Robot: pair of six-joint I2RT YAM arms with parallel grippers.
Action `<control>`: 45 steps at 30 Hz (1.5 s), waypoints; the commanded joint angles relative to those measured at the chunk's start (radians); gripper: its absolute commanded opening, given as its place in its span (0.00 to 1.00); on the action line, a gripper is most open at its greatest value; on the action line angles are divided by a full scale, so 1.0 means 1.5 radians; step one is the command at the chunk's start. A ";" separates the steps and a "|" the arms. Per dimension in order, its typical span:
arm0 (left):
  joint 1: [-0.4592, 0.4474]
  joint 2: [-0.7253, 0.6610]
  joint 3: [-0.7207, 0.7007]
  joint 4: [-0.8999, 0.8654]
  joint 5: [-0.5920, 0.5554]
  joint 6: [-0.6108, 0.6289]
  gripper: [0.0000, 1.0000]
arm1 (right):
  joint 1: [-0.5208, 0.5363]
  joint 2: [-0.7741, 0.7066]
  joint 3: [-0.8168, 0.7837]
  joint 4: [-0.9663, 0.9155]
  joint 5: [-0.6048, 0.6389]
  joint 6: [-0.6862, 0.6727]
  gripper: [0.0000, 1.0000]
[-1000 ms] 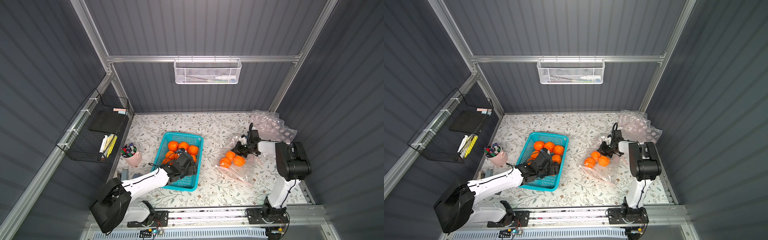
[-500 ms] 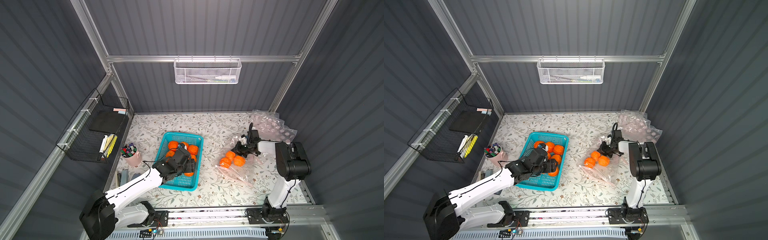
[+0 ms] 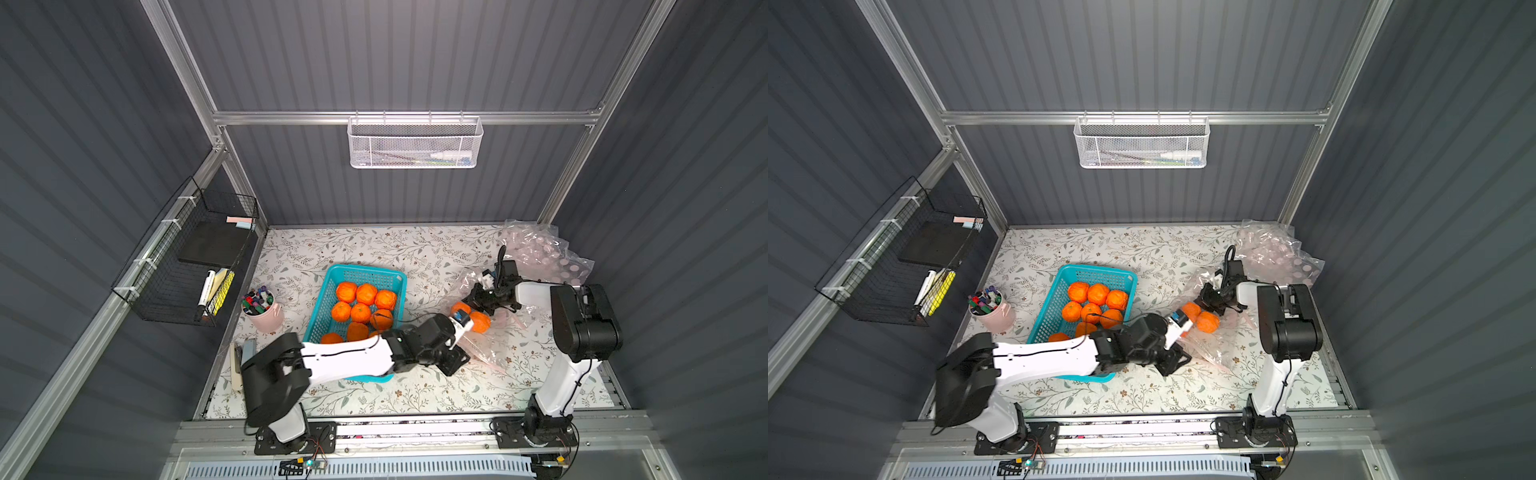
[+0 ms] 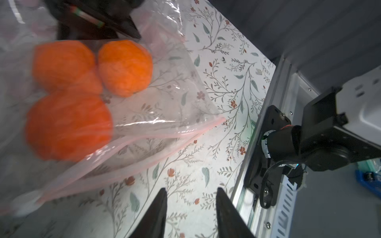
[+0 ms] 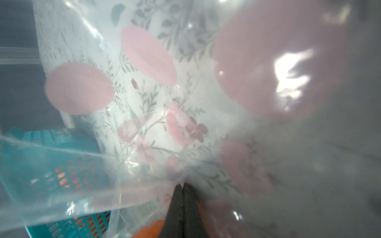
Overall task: Open the zip-top bag and take out the orange
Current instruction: Adjust the zipper food storage bag at the center of the board.
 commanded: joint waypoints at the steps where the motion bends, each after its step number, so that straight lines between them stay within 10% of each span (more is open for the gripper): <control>1: 0.002 0.054 0.040 0.045 0.001 0.061 0.35 | 0.001 0.018 -0.002 -0.049 0.024 -0.008 0.02; 21: 0.003 0.199 0.058 0.077 -0.167 0.036 0.28 | 0.000 0.016 0.000 -0.053 0.023 -0.008 0.02; 45: 0.031 0.137 0.052 0.071 -0.250 0.005 0.67 | 0.000 0.020 -0.011 -0.036 0.016 -0.002 0.02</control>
